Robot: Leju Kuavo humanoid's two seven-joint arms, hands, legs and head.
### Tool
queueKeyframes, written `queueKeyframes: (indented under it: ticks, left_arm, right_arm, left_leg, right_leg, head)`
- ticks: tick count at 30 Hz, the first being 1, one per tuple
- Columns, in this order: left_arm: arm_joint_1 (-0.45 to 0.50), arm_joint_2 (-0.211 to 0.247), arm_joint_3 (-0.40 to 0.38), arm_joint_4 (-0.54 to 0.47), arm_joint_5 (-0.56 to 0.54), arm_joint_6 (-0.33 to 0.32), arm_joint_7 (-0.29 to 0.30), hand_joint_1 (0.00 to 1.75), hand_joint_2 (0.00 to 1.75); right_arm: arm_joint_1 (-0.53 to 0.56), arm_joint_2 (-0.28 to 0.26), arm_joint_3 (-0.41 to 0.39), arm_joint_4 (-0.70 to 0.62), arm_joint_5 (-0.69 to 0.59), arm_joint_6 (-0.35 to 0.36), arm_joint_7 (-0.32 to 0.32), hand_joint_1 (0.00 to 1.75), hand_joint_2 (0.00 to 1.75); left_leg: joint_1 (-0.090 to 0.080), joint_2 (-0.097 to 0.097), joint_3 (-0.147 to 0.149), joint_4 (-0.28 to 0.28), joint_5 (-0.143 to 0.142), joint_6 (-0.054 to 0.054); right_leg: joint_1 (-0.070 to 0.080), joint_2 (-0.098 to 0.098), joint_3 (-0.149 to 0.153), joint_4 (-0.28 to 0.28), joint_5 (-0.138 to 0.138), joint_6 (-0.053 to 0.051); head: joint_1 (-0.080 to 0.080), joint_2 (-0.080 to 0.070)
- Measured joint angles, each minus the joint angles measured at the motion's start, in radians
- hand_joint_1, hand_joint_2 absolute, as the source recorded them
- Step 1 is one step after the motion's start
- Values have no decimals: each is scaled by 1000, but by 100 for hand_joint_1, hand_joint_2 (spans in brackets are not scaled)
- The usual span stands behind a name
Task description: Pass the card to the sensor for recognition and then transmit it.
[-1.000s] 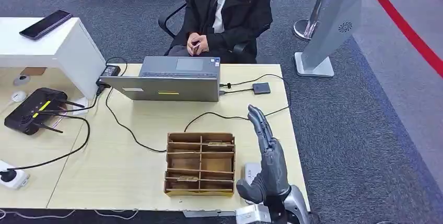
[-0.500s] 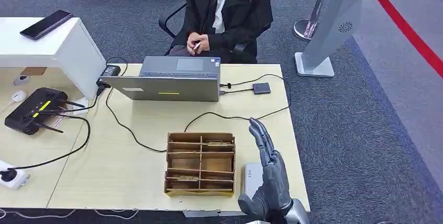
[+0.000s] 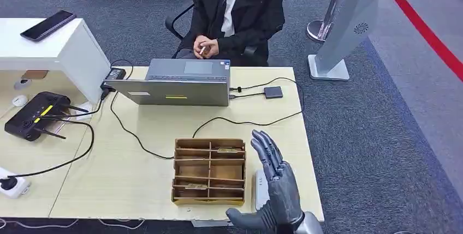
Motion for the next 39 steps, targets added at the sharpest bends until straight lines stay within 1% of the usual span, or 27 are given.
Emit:
queueKeyframes:
  ticks: [4, 10, 18, 22, 27, 32, 39]
  left_arm:
    - [0, 0, -3, 0, -2, -1, 3, 0, 0]
    - [1, -3, -20, 0, -9, -3, 30, 0, 0]
    - [1, -13, -47, 0, -27, -6, 55, 0, 0]
    - [1, -16, -54, 0, -28, -7, 56, 0, 0]
    - [1, -18, -62, 0, -34, -13, 61, 0, 0]
    - [1, -18, -75, 0, -34, -16, 63, 0, 0]
    - [1, -18, -89, 0, -53, -25, 75, 0, 0]
  right_arm:
    - [2, -1, -1, 0, 51, -2, 16, 0, 175]
    - [3, -6, -2, 3, 148, -9, 57, 0, 175]
    - [-1, -27, -2, 11, 289, -17, 136, 0, 175]
    - [-4, -36, -2, 17, 306, -16, 148, 0, 175]
    - [-20, -46, 4, 31, 360, -5, 191, 0, 175]
    - [-35, -56, 7, 47, 371, 2, 203, 0, 175]
    - [-71, -58, 16, 80, 399, 30, 245, 0, 175]
  left_leg:
    - [0, 0, 0, 0, 0, 0]
    - [0, 0, 0, 0, 0, 0]
    - [0, 0, 0, 0, 0, 0]
    - [0, 0, 0, 0, 0, 0]
    - [0, 0, 0, 0, 0, 0]
    - [0, 0, 0, 0, 0, 0]
    - [0, 0, 0, 0, 0, 0]
  right_leg:
    - [0, 0, 0, 0, 0, 0]
    - [0, 0, 0, 0, 0, 0]
    - [0, 0, 0, 0, 0, 0]
    - [0, 0, 0, 0, 0, 0]
    - [0, 0, 0, 0, 0, 0]
    - [0, 0, 0, 0, 0, 0]
    - [0, 0, 0, 0, 0, 0]
  head:
    - [0, 0]
    - [0, 0]
    - [0, 0]
    - [0, 0]
    - [0, 0]
    - [0, 0]
    - [0, 0]
